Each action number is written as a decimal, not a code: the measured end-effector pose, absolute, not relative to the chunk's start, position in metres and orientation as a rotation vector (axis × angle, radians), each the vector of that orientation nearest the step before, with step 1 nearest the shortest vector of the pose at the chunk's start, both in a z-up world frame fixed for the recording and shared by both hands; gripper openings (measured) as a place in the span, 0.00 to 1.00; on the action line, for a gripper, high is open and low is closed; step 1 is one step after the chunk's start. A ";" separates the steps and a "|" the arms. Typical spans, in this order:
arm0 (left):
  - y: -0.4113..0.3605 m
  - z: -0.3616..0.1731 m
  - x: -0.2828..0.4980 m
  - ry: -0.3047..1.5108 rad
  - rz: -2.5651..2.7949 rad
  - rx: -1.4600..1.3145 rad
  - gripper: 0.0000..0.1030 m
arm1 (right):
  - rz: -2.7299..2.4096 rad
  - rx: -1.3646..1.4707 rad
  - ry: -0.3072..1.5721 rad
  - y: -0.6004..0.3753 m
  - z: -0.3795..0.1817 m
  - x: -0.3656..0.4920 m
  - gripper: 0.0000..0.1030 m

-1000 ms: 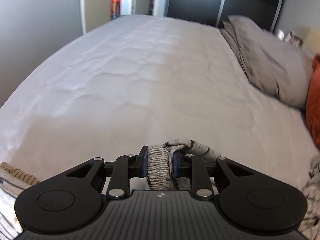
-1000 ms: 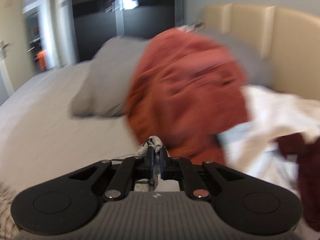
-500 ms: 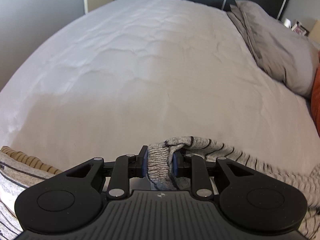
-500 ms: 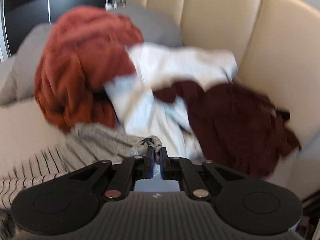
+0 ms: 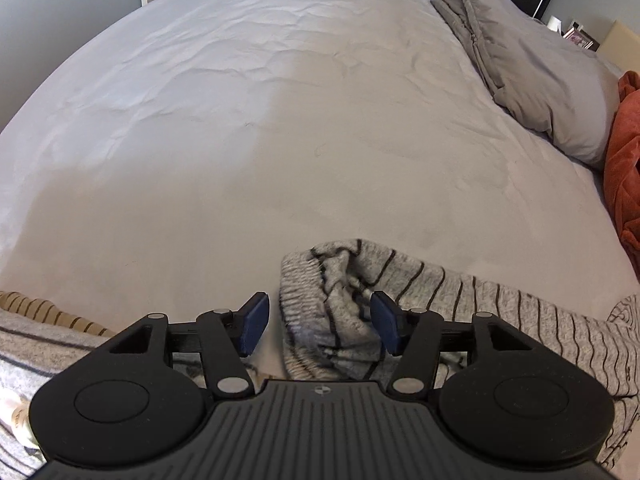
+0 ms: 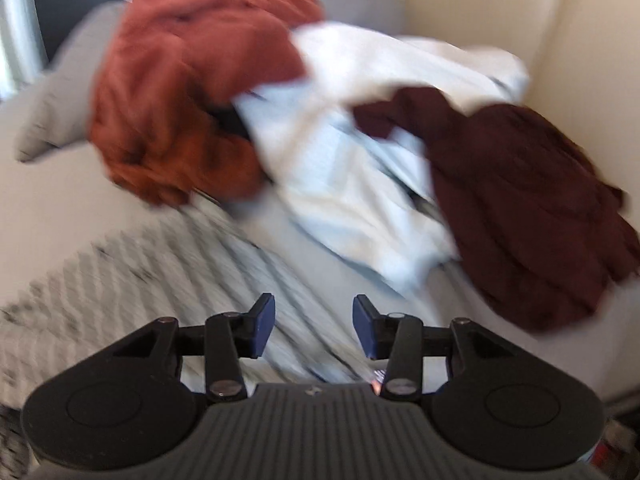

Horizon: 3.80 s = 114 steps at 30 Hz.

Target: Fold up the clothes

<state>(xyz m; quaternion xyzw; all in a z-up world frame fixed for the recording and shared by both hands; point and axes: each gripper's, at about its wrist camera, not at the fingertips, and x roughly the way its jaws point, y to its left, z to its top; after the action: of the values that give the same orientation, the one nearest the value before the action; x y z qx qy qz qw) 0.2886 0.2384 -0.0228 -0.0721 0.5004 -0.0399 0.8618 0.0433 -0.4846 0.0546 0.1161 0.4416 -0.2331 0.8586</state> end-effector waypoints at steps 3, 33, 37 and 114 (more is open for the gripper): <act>0.237 -0.025 0.293 1.052 -0.103 -0.172 0.53 | -0.402 0.262 0.908 -0.476 0.043 0.083 0.50; 0.247 -0.037 0.327 0.986 -0.102 -0.313 0.21 | -0.500 0.051 0.733 -0.478 0.117 0.153 0.10; 0.249 -0.020 0.323 0.894 -0.085 -0.336 0.20 | -0.589 -0.029 0.651 -0.478 0.155 0.163 0.10; 0.252 0.002 0.304 0.858 -0.009 -0.289 0.20 | -0.513 0.304 0.365 -0.506 0.206 0.094 0.01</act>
<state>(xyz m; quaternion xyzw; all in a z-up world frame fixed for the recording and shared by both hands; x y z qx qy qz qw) 0.3040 0.2519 0.0025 -0.1394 0.4145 -0.0042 0.8993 0.0941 -0.5057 0.2064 0.1491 0.1787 -0.2511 0.9396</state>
